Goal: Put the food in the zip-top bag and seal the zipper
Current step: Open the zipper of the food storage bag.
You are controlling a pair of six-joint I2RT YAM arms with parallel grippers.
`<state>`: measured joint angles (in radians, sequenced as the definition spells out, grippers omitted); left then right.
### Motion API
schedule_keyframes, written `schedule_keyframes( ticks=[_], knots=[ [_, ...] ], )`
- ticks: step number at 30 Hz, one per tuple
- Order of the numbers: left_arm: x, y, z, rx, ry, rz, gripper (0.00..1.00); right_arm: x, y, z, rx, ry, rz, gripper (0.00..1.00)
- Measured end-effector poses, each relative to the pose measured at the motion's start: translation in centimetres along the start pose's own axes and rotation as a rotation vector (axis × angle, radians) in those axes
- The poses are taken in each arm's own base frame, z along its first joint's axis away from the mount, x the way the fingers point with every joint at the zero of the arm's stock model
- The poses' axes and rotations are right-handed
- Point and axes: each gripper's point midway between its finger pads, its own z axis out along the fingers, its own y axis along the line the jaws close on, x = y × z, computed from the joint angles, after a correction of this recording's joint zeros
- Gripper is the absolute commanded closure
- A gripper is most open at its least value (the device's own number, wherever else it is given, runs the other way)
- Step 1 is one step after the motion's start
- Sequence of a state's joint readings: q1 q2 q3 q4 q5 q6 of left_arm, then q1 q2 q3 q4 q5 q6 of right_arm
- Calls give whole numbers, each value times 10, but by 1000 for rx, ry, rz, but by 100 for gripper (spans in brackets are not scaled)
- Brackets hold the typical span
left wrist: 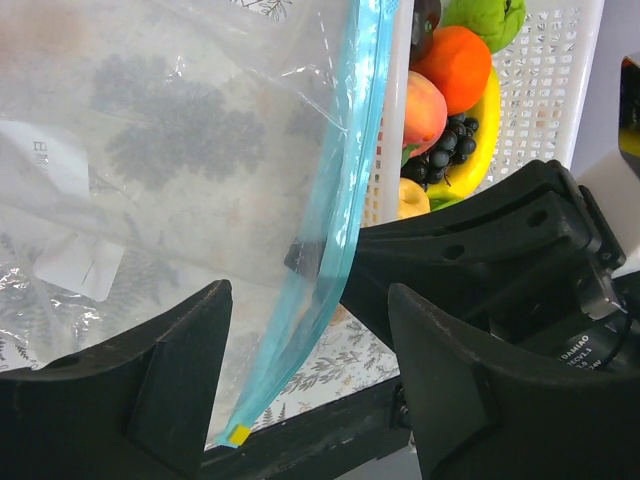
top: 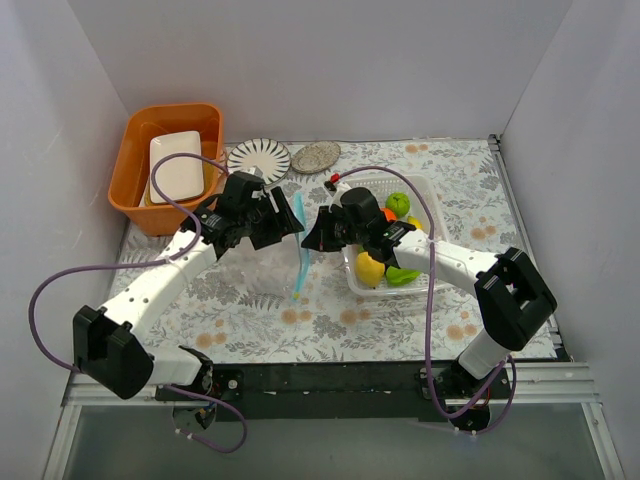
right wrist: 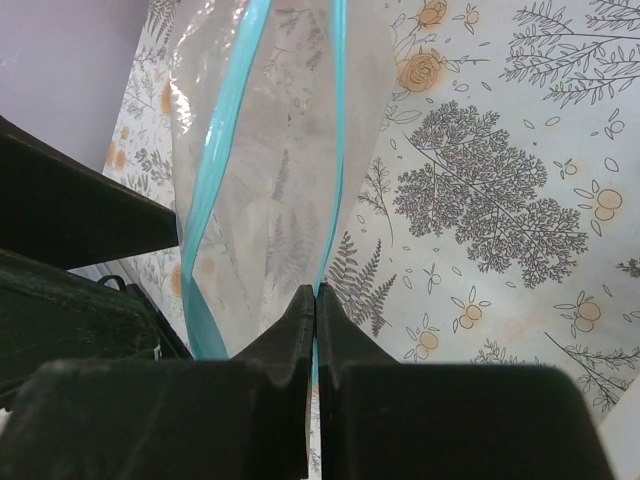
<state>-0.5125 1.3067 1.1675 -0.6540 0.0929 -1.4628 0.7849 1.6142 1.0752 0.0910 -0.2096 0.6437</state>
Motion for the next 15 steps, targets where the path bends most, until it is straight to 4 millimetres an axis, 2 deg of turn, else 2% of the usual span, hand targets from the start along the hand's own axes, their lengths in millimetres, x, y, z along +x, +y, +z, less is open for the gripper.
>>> schedule_keyframes(
  ticks=[3,7,8,10,12,15],
  knots=[
    [3,1,4,-9,9,2,36,0,0,0,-1,1,4,99],
    [13,3,16,-35,40,10,46,-1,1,-1,-4,-2,4,99],
    [15,4,19,-42,49,12,57,-1,2,-1,-5,-3,4,99],
    [19,6,24,-54,62,12,67,-2,3,-3,-8,-7,3,99],
    [21,8,28,-69,65,10,84,-3,4,-5,-11,-13,1,99],
    [20,13,30,-98,51,6,100,-3,4,-5,-10,-16,2,99]
  ],
)
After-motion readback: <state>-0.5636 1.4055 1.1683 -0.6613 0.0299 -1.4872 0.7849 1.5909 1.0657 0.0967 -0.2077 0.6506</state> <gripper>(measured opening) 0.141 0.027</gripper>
